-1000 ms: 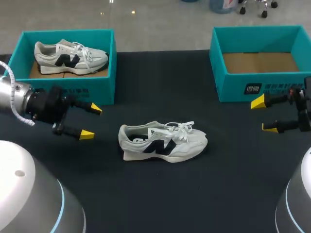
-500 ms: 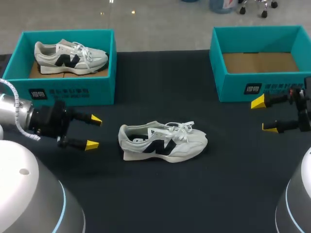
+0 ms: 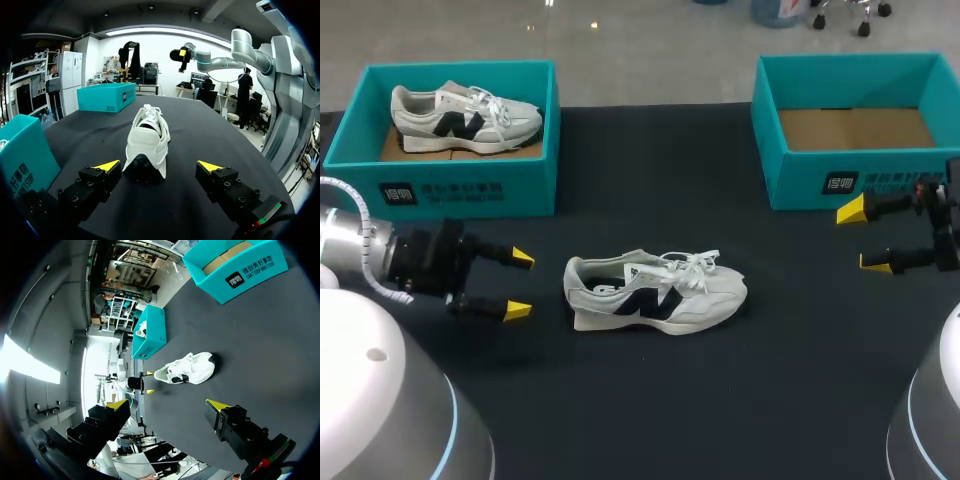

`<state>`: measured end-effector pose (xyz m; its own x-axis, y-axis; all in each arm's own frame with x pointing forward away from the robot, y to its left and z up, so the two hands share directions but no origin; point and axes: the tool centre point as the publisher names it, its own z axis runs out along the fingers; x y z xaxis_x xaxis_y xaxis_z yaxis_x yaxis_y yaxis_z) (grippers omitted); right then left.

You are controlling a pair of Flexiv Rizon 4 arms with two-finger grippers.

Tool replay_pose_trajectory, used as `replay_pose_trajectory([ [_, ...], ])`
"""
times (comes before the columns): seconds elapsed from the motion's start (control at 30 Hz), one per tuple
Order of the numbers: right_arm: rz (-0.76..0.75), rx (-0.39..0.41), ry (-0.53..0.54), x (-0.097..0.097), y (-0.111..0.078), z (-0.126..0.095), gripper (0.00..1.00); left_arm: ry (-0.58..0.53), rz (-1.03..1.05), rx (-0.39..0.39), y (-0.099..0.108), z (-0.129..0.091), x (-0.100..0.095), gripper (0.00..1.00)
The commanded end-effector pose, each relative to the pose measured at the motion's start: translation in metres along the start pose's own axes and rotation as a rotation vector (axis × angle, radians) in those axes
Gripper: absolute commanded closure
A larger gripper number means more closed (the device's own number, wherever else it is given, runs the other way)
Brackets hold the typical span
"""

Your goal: Take the shoe out of the shoebox, open the shoe tongue, remove and reinsert the insole, then place the shoe into the shoebox

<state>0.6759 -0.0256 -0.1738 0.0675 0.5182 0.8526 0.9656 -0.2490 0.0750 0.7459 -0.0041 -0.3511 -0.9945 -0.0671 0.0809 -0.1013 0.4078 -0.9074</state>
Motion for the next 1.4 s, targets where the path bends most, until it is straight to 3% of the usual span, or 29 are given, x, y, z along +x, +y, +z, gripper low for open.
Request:
replay_pose_trajectory([
  [0.03, 0.002, -0.002, -0.004, 0.000, -0.001, 0.000, 0.00, -0.002, 0.000, -0.001, 0.000, 0.000, 0.001, 0.00],
  [0.5, 0.002, -0.002, -0.004, 0.000, -0.001, 0.000, 0.00, -0.049, 0.034, -0.145, 0.025, 0.041, -0.023, 0.00],
  [0.87, 0.002, -0.002, -0.004, 0.000, -0.001, 0.000, 0.00, -0.056, 0.002, -0.148, 0.033, 0.059, -0.041, 0.00],
  [1.4, 0.002, -0.002, -0.004, 0.000, -0.001, 0.000, 0.00, 0.022, -0.050, -0.136, 0.030, 0.085, -0.032, 0.00],
])
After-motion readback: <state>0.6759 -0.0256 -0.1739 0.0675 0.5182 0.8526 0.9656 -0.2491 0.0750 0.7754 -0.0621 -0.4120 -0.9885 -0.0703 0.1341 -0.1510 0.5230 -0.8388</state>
